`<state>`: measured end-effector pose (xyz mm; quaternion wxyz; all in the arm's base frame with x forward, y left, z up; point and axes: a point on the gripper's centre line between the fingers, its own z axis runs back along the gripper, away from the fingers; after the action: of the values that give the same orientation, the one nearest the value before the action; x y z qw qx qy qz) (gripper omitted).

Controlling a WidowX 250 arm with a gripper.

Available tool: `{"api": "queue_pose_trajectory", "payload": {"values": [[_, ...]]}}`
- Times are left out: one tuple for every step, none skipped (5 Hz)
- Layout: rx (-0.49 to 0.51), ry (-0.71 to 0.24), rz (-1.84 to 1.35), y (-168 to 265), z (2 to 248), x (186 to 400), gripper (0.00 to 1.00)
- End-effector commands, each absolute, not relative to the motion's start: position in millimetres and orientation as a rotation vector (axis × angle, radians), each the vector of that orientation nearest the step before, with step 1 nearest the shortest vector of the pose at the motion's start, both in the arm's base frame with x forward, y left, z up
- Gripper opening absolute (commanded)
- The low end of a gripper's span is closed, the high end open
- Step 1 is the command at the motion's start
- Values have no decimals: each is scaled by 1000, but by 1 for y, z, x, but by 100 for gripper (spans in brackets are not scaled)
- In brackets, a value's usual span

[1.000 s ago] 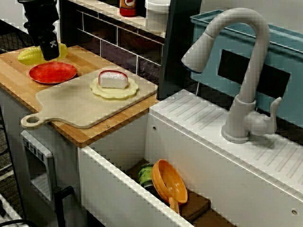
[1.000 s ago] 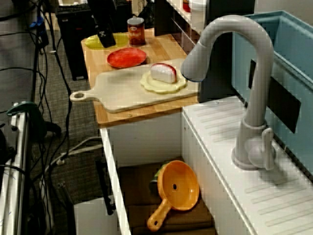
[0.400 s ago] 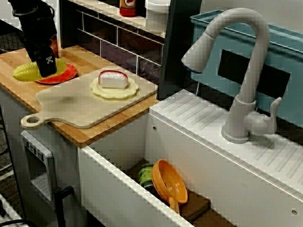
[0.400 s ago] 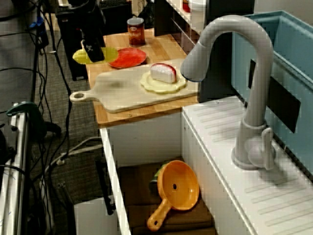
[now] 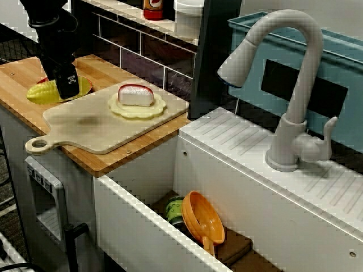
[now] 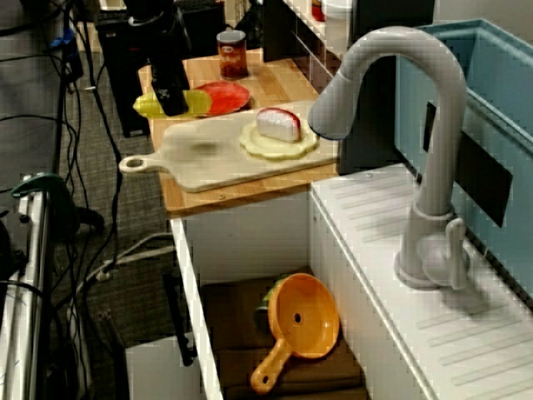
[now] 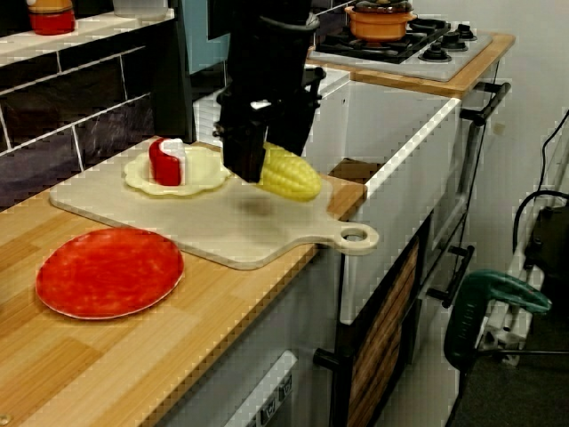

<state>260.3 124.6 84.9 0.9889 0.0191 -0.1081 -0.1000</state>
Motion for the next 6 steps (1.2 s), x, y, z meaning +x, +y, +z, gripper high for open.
{"api": "queue_pose_trajectory", "payload": {"values": [[82,-274,-288,108,94,270,0],[92,-261,-351,103,90,266,0],[76,-252,-355,101,89,260,0],[72,-243,-345,101,86,258,0],[76,-236,-340,97,83,258,0],[84,-226,-319,97,77,265,0]]}}
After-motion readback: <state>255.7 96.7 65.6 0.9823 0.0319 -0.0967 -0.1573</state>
